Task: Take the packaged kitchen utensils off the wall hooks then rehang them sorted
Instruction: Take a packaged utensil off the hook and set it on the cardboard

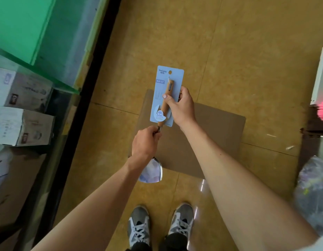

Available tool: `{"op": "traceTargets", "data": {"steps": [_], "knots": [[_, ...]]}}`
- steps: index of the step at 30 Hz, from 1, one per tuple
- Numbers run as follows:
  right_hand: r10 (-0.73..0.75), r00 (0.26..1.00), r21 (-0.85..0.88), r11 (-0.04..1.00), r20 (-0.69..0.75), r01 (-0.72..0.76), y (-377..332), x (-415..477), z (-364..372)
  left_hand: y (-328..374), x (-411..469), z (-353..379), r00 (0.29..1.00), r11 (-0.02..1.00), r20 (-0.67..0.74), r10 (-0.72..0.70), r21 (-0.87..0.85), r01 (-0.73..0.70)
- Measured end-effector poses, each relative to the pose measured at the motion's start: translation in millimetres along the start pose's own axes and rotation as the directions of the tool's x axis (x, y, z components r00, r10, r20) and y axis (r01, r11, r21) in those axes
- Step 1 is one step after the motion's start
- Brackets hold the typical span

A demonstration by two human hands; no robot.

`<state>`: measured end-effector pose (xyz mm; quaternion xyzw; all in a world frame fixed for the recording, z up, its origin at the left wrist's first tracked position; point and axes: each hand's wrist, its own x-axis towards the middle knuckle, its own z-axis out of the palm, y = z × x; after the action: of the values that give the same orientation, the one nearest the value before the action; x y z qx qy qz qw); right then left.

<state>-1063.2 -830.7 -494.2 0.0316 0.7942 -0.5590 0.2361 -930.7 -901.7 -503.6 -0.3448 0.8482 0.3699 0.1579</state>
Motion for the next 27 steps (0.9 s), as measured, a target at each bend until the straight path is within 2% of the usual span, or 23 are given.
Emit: {"op": "traceTargets", "data": {"steps": [5,18,22,27], "knots": [[0.023,1.0,-0.035,0.999,-0.019,-0.023,32,20,19,-20,18,16,1.0,0.999,0.001,-0.029,-0.018,0.029],[0.193,0.974,-0.058,0.978,-0.117,-0.201,73,51,45,-38,36,30,0.996,0.996,0.069,-0.06,-0.066,0.065],[0.207,0.971,-0.138,0.965,-0.116,-0.222,80,53,42,-37,39,36,0.994,0.992,0.051,-0.093,-0.076,0.097],[0.118,0.984,-0.336,0.928,-0.136,-0.158,77,46,38,-34,42,38,0.99,0.981,0.03,-0.138,-0.133,0.141]]}}
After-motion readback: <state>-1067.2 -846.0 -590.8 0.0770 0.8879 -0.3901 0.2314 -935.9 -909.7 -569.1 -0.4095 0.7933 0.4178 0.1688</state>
